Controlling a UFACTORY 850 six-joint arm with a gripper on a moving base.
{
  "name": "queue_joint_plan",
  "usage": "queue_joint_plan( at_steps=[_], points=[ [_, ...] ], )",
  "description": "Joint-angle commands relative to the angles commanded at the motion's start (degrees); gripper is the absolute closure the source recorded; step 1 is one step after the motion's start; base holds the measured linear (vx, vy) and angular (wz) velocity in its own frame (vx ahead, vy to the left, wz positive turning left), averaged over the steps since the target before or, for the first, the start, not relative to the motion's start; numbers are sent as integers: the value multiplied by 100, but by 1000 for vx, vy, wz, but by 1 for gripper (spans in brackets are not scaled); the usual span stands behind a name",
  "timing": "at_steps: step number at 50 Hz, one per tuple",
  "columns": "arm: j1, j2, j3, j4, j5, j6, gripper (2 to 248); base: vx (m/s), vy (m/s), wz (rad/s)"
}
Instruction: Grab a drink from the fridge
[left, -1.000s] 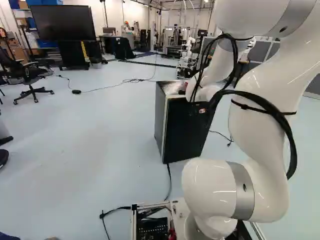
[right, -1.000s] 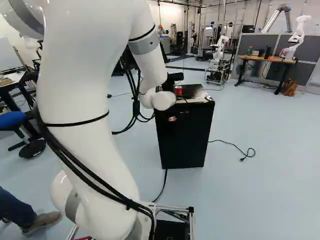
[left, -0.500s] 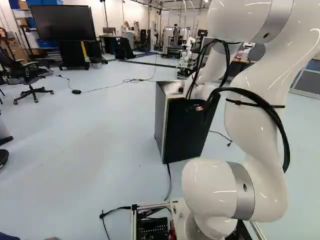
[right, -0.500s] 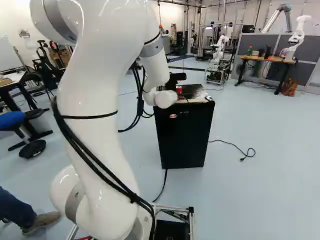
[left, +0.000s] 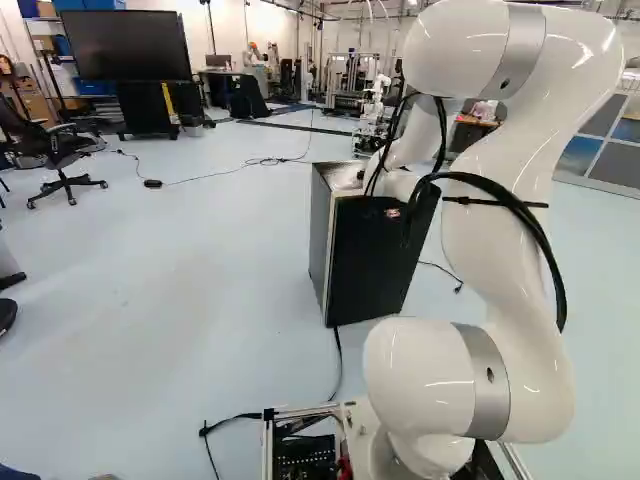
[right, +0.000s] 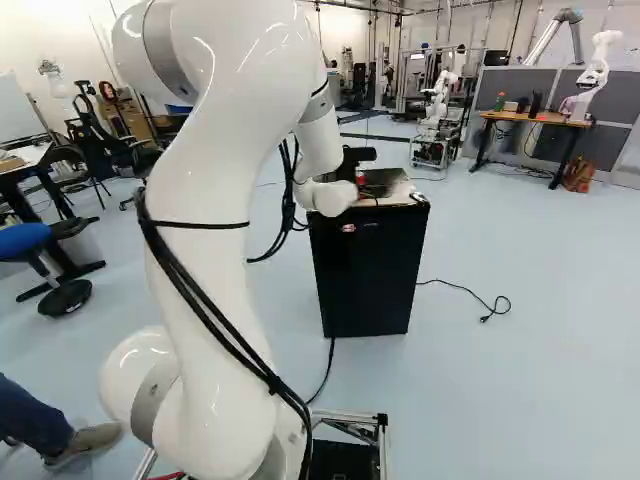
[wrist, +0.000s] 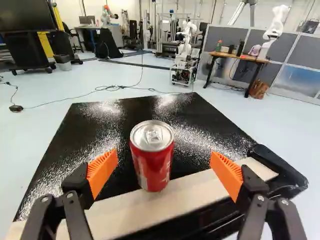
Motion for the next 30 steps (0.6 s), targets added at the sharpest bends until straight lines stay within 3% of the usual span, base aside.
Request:
queue_joint_plan(
  at_steps=[30],
  points=[
    [29, -162, -210, 50, 81, 0, 3, 0, 0, 0]
  ],
)
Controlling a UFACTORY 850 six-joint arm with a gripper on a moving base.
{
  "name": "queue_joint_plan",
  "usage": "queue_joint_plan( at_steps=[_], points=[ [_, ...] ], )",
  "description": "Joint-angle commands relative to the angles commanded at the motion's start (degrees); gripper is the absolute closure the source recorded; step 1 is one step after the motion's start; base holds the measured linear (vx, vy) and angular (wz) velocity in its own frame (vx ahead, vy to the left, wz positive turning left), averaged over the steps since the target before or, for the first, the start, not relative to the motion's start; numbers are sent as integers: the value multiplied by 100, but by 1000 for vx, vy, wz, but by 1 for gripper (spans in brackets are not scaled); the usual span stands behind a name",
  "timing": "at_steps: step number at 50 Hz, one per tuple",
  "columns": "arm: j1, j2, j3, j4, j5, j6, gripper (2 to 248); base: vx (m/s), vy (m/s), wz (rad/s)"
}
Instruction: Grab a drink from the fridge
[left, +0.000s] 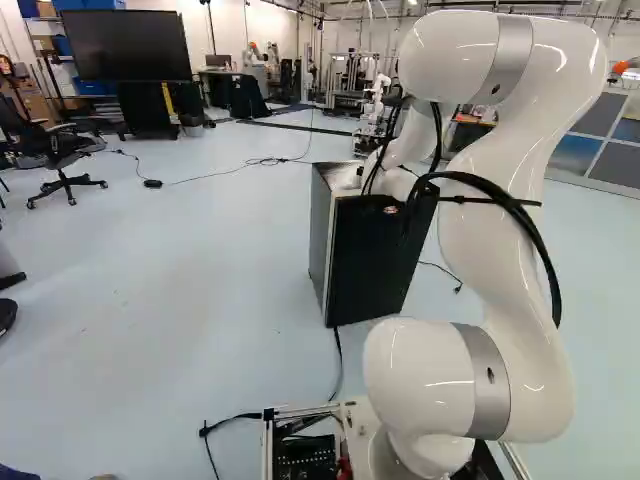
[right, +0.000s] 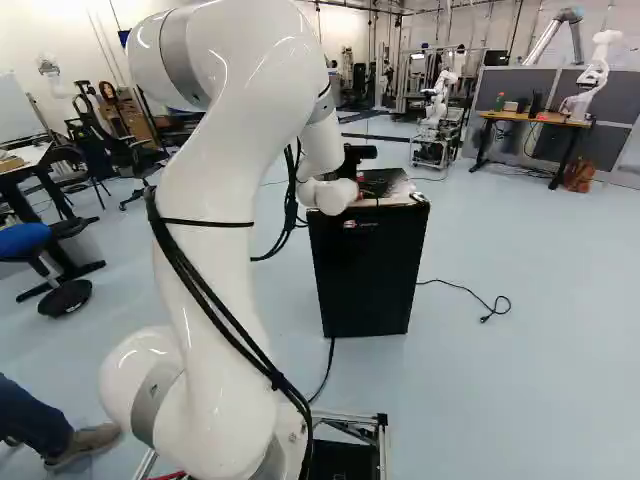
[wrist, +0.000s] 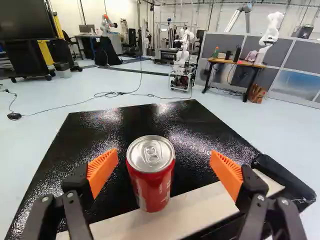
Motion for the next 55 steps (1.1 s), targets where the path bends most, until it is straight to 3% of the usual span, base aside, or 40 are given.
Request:
queue_joint_plan(
  at_steps=[1, 2, 6, 7, 11, 12, 16, 17, 22, 23, 55],
  points=[
    [0, 0, 0, 0, 0, 0, 3, 0, 0, 0],
    [0, 0, 0, 0, 0, 0, 19, 0, 0, 0],
    [0, 0, 0, 0, 0, 0, 19, 0, 0, 0],
    [0, 0, 0, 0, 0, 0, 58, 0, 0, 0],
    [0, 0, 0, 0, 0, 0, 58, 0, 0, 0],
    [0, 0, 0, 0, 0, 0, 96, 0, 0, 0],
    [0, 0, 0, 0, 0, 0, 96, 0, 0, 0],
    [0, 0, 0, 0, 0, 0, 134, 0, 0, 0],
    [0, 0, 0, 0, 0, 0, 134, 0, 0, 0],
    [0, 0, 0, 0, 0, 0, 150, 0, 0, 0],
    [0, 206, 13, 0, 0, 0, 150, 0, 0, 0]
  ],
)
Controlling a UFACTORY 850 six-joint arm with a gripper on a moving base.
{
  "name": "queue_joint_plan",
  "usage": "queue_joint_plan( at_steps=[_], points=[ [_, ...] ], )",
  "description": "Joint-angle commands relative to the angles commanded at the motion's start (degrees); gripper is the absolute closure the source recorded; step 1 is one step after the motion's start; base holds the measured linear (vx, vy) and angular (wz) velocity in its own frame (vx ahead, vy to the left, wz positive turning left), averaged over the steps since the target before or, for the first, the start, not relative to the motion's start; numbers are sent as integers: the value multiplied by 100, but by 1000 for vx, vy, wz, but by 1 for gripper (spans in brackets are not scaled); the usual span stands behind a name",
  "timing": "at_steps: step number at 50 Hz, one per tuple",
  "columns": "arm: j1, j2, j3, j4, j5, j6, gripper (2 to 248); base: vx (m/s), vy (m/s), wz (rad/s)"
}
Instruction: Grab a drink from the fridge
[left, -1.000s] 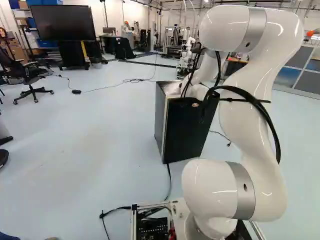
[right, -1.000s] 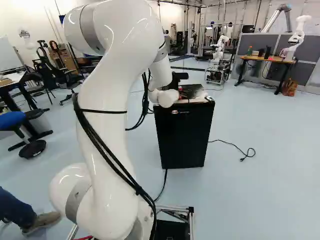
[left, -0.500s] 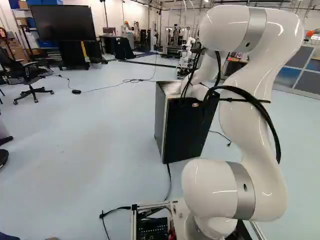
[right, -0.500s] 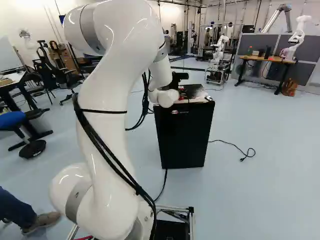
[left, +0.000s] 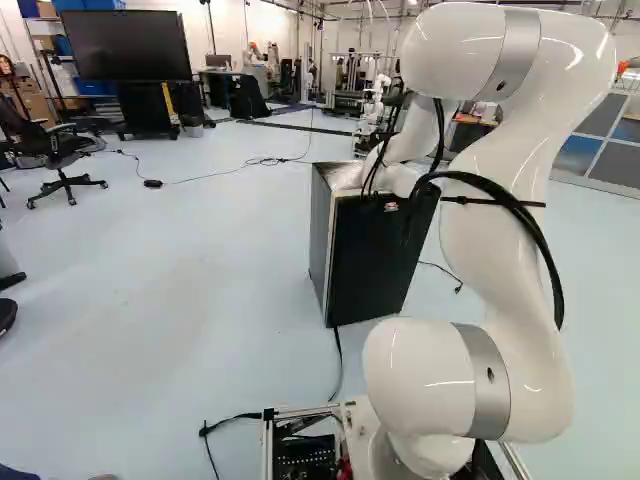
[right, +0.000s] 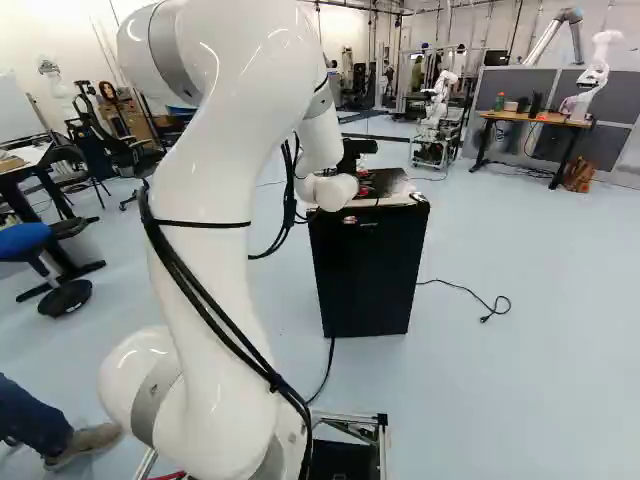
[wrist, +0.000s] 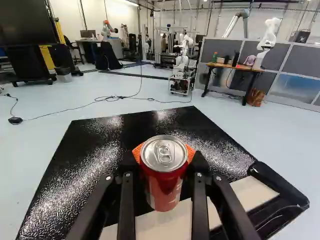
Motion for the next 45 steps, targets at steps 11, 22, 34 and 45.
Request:
queue_joint_plan(
  at_steps=[11, 22, 34, 45],
  points=[
    [0, 119, 1, 0, 0, 0, 150, 0, 0, 0],
    [0, 234, -4, 0, 0, 0, 150, 0, 0, 0],
    [0, 312, -11, 0, 0, 0, 150, 0, 0, 0],
    [13, 347, 33, 4, 0, 0, 150, 0, 0, 0]
  ],
)
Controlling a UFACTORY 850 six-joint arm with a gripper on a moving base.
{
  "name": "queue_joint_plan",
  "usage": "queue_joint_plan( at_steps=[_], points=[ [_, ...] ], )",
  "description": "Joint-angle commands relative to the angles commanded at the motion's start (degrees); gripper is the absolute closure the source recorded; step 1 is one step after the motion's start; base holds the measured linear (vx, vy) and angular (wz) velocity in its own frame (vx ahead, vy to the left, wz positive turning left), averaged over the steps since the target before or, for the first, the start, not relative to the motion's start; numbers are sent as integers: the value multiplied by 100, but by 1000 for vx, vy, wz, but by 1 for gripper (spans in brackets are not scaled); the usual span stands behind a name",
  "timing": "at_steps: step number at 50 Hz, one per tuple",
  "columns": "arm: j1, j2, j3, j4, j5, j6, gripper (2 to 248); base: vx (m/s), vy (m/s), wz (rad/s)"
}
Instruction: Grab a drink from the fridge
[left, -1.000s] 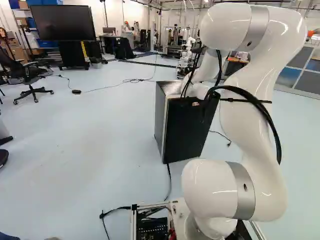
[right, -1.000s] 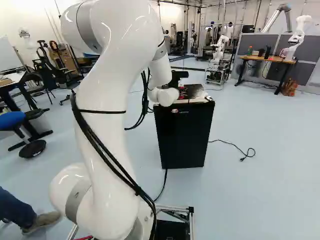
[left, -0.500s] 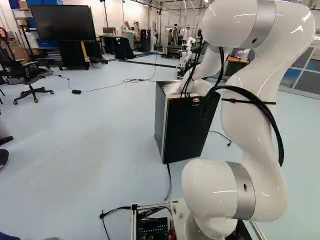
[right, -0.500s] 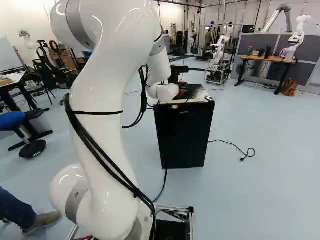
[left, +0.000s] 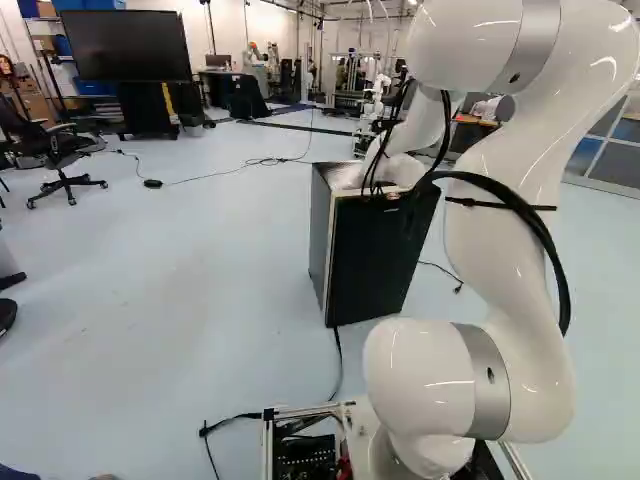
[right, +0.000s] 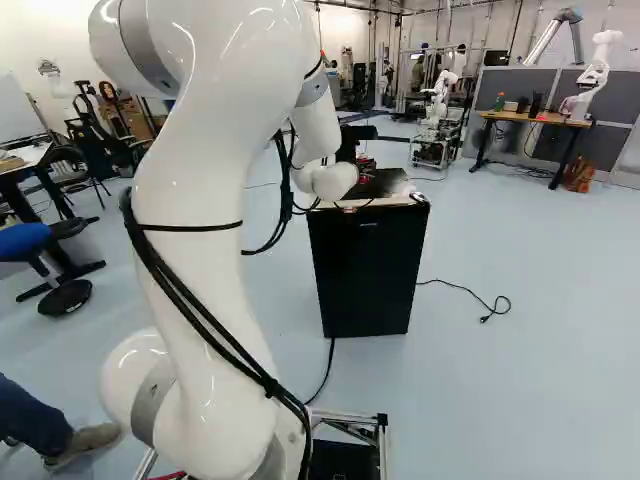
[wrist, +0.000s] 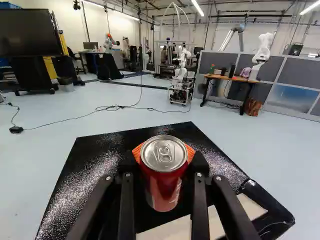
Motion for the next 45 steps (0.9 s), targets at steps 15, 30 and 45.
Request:
queue_joint_plan(
  at_steps=[15, 30, 45],
  points=[
    [55, 145, 185, 15, 2, 0, 150, 0, 0, 0],
    [154, 407, 520, 42, 6, 0, 150, 0, 0, 0],
    [294, 780, 995, 80, 11, 0, 150, 0, 0, 0]
  ],
)
